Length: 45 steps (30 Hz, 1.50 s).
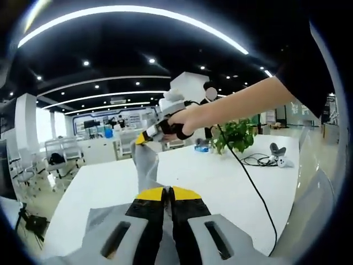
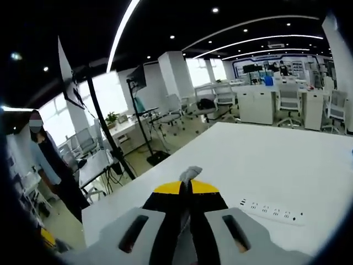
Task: Fold the towel on the table until its edges align and the towel forms a compact rectangular stack.
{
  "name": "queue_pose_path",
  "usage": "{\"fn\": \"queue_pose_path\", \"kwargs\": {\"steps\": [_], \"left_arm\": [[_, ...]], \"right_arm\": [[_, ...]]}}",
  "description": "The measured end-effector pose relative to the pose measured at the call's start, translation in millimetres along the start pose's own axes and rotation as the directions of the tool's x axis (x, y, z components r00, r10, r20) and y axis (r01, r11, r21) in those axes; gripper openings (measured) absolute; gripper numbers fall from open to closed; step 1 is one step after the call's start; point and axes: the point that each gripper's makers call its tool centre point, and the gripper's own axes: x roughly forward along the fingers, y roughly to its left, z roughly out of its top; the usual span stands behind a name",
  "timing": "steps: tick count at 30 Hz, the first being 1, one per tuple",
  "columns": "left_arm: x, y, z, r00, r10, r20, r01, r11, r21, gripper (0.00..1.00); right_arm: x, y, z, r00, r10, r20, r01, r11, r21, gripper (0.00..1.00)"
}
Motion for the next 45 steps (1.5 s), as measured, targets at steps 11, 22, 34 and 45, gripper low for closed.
{"fn": "queue_pose_path", "kwargs": {"steps": [11, 22, 34, 45], "left_arm": [[-8.3, 22.2, -37.5, 0.996, 0.06, -0.06, -0.063, 0.997, -0.052, 0.04], [-17.1, 51.0, -71.4, 0.984, 0.141, -0.106, -0.151, 0.984, -0.098, 0.04], [-33.4, 84.6, -97.6, 0.96, 0.241, -0.142, -0.258, 0.959, -0.117, 0.04], [-42.1, 102.4, -108.7, 0.943, 0.301, -0.139, -0.321, 0.934, -0.159, 0.03]], "right_arm": [[30.1, 1.4, -28.1, 0.998, -0.002, -0.064, 0.001, 1.0, -0.011, 0.01], [66.8, 12.6, -50.9, 0.993, 0.013, -0.114, -0.016, 1.0, -0.019, 0.01], [104.2, 32.8, -62.0, 0.989, 0.035, -0.146, -0.04, 0.999, -0.034, 0.01], [127.6, 46.9, -67.9, 0.986, 0.048, -0.158, -0.053, 0.998, -0.027, 0.01]]}}
